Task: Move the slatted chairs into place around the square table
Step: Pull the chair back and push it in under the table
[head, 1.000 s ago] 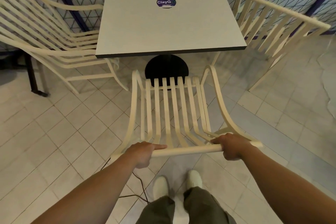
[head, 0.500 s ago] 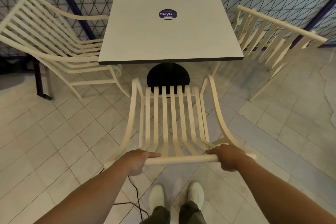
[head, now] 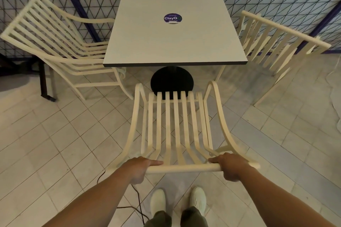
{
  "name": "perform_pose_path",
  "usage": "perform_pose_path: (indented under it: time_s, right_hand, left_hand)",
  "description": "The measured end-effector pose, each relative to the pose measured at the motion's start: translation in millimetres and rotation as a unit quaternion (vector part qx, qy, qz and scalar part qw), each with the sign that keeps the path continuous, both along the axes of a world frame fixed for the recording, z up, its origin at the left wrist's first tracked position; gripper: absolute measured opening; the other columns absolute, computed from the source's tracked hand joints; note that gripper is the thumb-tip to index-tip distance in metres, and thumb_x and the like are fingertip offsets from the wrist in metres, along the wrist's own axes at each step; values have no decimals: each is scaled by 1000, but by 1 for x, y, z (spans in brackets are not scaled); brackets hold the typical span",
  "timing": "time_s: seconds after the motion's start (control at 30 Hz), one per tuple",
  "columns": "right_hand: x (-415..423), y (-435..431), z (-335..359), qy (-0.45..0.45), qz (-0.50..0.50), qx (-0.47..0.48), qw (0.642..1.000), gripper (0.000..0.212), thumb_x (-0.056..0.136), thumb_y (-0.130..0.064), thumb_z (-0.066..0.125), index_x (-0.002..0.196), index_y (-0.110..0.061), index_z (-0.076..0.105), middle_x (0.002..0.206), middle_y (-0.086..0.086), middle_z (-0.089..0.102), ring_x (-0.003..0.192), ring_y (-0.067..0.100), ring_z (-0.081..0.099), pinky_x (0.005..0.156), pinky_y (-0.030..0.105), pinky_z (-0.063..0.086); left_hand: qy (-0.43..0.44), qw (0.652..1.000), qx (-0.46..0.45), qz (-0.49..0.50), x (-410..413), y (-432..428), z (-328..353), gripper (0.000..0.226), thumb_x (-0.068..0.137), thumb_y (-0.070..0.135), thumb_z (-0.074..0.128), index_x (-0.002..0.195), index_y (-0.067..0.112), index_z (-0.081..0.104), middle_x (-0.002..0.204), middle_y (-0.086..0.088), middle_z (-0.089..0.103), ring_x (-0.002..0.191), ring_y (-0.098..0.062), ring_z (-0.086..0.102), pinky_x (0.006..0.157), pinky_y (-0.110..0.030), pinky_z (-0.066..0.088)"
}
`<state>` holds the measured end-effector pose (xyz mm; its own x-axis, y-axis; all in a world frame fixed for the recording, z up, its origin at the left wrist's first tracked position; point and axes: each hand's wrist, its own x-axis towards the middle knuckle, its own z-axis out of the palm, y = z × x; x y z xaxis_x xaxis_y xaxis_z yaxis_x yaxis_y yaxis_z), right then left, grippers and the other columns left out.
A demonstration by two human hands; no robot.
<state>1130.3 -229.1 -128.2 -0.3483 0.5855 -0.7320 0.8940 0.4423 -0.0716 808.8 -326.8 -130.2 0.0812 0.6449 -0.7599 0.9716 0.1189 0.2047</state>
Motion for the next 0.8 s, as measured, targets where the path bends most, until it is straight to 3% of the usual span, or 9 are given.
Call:
perform_pose_path:
  time_s: [0.3,0.5,0.8]
  right_hand:
    - [-2,-8,-4,0,8,2,1000,68,92,-10,61,149,-40,38,132,-1,58,114,19,59,96,32,47]
    - [-3,-10,-4,6,0,7,1000,69,91,-11,63,148,-40,39,134,-2,58,114,18,59,97,32,47]
    - [-3,-10,-7,5,-10,12,1000,70,90,-12,65,148,-42,39,133,-4,58,112,17,60,96,31,49]
  left_hand:
    - [0,1000,-10,-4,-8,-3,-4,95,91,-5,53,144,68,24,123,1,54,90,-20,56,74,-30,47]
    - [-4,1000,-8,-2,-9,-3,-7,97,91,-6,54,143,70,24,122,2,55,93,-20,59,76,-32,51]
    - [-1,1000,-6,-7,-8,-3,-6,97,90,-6,55,145,67,24,123,1,55,90,-19,55,73,-30,45]
